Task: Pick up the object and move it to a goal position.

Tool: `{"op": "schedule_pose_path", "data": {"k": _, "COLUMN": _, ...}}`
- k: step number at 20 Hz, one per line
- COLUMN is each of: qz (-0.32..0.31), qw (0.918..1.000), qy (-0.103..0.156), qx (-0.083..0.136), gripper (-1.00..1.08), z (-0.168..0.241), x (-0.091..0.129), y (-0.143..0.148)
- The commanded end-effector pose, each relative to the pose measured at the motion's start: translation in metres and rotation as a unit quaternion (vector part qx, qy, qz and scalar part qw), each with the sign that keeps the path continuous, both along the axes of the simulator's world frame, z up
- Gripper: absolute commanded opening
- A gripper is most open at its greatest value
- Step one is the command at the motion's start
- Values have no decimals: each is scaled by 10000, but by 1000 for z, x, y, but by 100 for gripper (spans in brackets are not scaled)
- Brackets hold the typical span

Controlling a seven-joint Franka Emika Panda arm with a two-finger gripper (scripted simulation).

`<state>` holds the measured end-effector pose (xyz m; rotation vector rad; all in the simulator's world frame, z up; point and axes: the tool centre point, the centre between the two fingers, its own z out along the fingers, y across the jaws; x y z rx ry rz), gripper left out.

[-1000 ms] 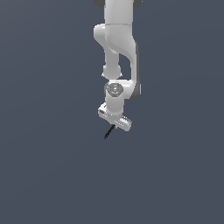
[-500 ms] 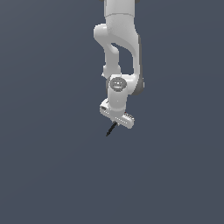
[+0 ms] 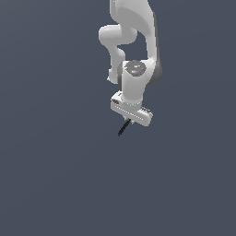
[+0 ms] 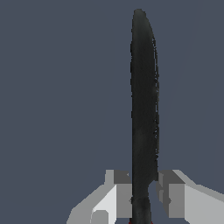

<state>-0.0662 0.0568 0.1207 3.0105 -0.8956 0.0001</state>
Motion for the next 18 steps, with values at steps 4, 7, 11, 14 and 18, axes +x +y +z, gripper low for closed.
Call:
{"op": "schedule_pose_path", "data": {"k": 4, "qz": 0, "qw": 10000, "qy": -4, "qx": -7, "gripper": -100, "z": 61, "x": 1, "y": 23}}
{"op": "schedule_pose_path", "data": {"k": 7, "qz": 1, "qw": 10000, "qy": -5, "qx": -12, "gripper": -100, "z": 93, "x": 1, "y": 36}}
{"op": "schedule_pose_path", "data": {"k": 11, "qz": 1, "qw": 10000, "qy": -5, "qx": -12, "gripper": -100, "z": 135, "x": 2, "y": 52}}
{"op": "schedule_pose_path", "data": {"k": 14, "qz": 3, "qw": 10000, "qy": -5, "qx": -12, "gripper": -100, "z": 166, "x": 3, "y": 64}}
{"op": "schedule_pose_path", "data": {"k": 18, "qz": 8, "qw": 10000, "qy": -4, "qx": -9, "gripper": -100, "z": 205, "x": 5, "y": 80}}
